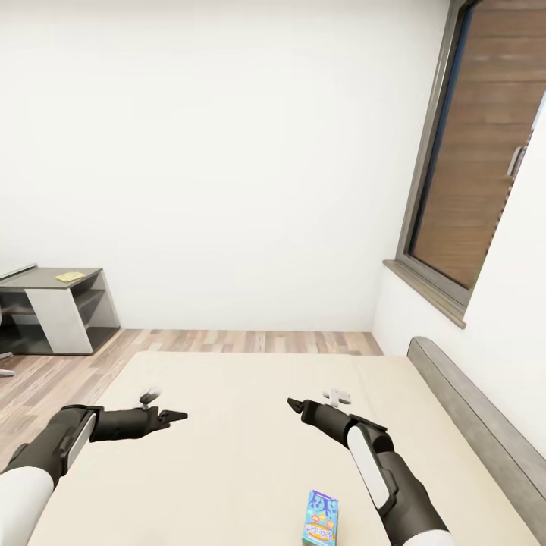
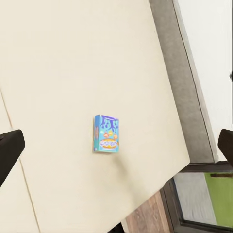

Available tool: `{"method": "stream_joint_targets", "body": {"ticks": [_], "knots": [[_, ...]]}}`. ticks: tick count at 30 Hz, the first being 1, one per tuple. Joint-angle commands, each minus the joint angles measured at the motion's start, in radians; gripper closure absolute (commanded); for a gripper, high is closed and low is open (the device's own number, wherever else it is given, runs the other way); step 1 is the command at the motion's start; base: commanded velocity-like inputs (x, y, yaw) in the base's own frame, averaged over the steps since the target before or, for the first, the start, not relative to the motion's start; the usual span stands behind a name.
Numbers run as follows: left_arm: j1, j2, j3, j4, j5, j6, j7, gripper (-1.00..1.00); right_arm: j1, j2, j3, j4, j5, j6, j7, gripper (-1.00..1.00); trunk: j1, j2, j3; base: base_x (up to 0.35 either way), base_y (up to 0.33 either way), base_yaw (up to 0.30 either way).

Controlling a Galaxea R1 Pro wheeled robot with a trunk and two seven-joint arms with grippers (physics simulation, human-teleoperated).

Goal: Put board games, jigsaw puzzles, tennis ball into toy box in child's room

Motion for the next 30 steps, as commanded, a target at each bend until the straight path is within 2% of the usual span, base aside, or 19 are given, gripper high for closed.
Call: {"method": "stream_joint_targets", "body": {"ticks": [1,4,6,7,9,10,12,14,17,22,27,30], "knots": [[0.000,0.002,0.004,-0.001,-0.002,0.009,-0.011,-1.00,-0.002,0.001,-0.002,0.000,-0.001,0.007,-0.016,-1.00,0.000,-0.001,0.000,0.000,0.000,0.000],[0.000,0.009,0.005,-0.001,-0.001,0.011,-0.039,-1.00,-0.007,0.003,-0.002,0.000,-0.002,0.011,-0.090,-1.00,0.000,-0.001,0.000,0.000,0.000,0.000],[0.000,0.015,0.010,-0.002,0.000,0.013,-0.082,-1.00,-0.017,0.004,-0.001,0.001,-0.003,0.015,-0.179,-1.00,0.000,-0.001,0.000,0.000,0.000,0.000],[0.000,0.018,0.013,-0.003,-0.001,0.014,-0.123,-1.00,-0.027,0.006,0.000,0.004,-0.005,0.016,-0.245,-1.00,0.000,-0.001,0.000,0.000,0.000,0.000],[-0.001,0.022,0.015,-0.009,-0.001,0.018,-0.169,-1.00,-0.037,0.007,0.000,0.010,-0.007,0.018,-0.309,-1.00,0.000,-0.001,0.000,0.000,0.000,0.000],[-0.002,0.028,0.016,-0.022,-0.002,0.028,-0.218,-1.00,-0.045,0.011,0.001,0.020,-0.008,0.019,-0.367,-1.00,0.000,-0.001,0.000,0.000,0.000,0.000],[-0.003,0.035,0.015,-0.048,-0.004,0.053,-0.284,-1.00,-0.055,0.019,0.001,0.041,-0.010,0.019,-0.434,-1.00,0.000,-0.001,0.000,0.000,0.000,0.000],[-0.003,0.038,0.012,-0.066,-0.008,0.068,-0.320,-1.00,-0.069,0.024,0.001,0.066,-0.011,0.018,-0.474,-1.00,0.000,-0.001,0.000,0.000,0.000,0.000],[-0.003,0.037,0.008,-0.077,-0.012,0.077,-0.323,-1.00,-0.094,0.025,-0.001,0.124,-0.012,0.012,-0.499,-1.00,0.000,-0.001,0.000,0.000,0.000,0.000],[-0.002,0.035,0.007,-0.086,-0.015,0.083,-0.308,-1.00,-0.162,0.025,-0.003,0.293,-0.012,-0.005,-0.512,-1.00,0.000,-0.001,0.000,0.000,0.000,0.000],[-0.003,0.031,0.007,-0.088,-0.015,0.086,-0.306,-1.00,-0.240,0.023,-0.004,0.502,-0.005,-0.132,-0.515,-1.00,0.000,-0.001,0.000,0.000,0.000,0.000],[-0.003,0.031,0.008,-0.089,-0.014,0.088,-0.306,-1.00,-0.265,0.021,-0.004,0.570,-0.002,-0.171,-0.514,-1.00,0.000,-0.001,0.000,0.000,0.000,0.000]]}}
